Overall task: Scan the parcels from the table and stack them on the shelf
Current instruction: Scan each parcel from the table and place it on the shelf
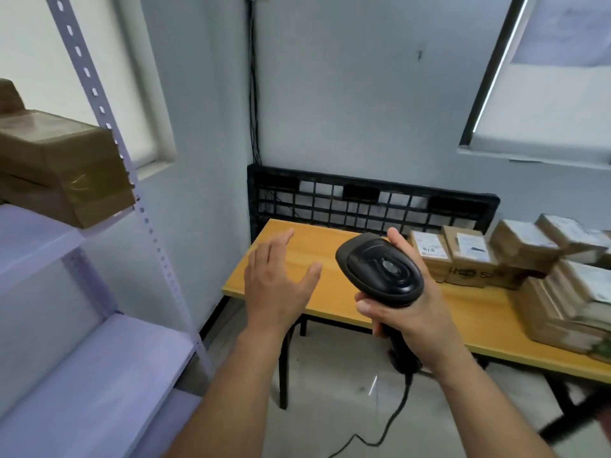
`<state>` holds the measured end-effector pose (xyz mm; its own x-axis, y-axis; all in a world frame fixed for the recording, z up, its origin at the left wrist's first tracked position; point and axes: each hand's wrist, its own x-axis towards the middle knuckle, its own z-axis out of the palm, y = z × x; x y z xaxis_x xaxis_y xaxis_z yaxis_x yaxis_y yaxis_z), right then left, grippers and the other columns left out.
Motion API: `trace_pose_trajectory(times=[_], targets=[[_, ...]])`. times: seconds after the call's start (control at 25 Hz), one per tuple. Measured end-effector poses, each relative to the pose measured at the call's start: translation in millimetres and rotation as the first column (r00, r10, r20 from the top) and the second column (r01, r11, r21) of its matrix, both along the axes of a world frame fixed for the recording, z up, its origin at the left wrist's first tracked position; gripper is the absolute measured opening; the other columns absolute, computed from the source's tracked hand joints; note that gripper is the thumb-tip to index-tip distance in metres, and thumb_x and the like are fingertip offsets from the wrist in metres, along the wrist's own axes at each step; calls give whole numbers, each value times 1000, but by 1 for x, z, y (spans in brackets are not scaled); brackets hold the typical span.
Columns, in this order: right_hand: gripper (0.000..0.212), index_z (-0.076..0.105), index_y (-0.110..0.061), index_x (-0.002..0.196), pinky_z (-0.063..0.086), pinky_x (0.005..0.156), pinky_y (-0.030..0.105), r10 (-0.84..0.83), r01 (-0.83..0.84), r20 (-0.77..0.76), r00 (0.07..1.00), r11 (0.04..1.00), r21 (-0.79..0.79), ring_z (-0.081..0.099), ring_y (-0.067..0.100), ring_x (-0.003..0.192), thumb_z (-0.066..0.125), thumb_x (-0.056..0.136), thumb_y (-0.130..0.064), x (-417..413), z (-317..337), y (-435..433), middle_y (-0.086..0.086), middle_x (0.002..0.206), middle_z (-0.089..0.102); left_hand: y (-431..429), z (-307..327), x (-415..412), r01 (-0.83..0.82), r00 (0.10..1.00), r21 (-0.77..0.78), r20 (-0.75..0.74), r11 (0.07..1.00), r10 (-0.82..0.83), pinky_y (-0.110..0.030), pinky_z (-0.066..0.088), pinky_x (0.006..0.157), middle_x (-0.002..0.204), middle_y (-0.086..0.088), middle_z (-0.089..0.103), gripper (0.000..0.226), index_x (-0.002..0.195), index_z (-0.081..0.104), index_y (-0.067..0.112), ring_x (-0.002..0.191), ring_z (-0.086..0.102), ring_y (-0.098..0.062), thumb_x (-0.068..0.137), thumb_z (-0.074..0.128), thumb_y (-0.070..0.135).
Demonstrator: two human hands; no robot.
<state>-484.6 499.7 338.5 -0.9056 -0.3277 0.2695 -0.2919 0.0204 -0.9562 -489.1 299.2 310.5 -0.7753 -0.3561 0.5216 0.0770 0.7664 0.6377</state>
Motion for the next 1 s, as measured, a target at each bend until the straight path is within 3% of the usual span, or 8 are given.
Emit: trace_pose_trajectory(times=[0.12,0.36,0.56,0.76,1.0], targets=[[106,30,-37,148,53,45,29,-91,91,0,996,996,2,68,24,65,87,63,-9,-23,-5,21,18,109,66,22,-9,-40,67,998,-17,-17,998,-67,-31,32,99,131,-1,52,71,135,48,20,121,46,-21,77,45,61],[108,32,-38,148,52,43,30,-242,242,38,970,970,-7,64,20,55,91,62,-11,-42,-22,99,21,106,66,103,-23,-89,233,972,-52,41,971,-231,-36,33,106,141,1,48,74,138,45,23,129,42,-18,77,40,64],[102,32,-42,145,53,45,29,-317,317,46,947,948,10,64,18,53,82,60,-12,-59,-26,189,20,107,66,193,-29,-119,307,950,-40,76,951,-304,-37,35,108,143,3,46,67,140,43,24,131,41,-16,82,53,57],[101,38,-58,136,53,49,32,-353,352,50,934,936,25,66,15,64,89,56,-22,-77,-29,291,18,114,65,298,-28,-138,351,930,-1,118,936,-349,-34,33,107,143,6,43,61,141,40,27,131,37,-14,87,60,46],[103,39,-60,132,52,50,35,-477,476,86,875,879,38,63,16,56,90,62,-4,-83,-38,427,18,108,66,433,-34,-155,443,870,94,197,892,-452,-31,29,109,148,8,38,59,144,36,30,136,30,-11,91,57,46]])
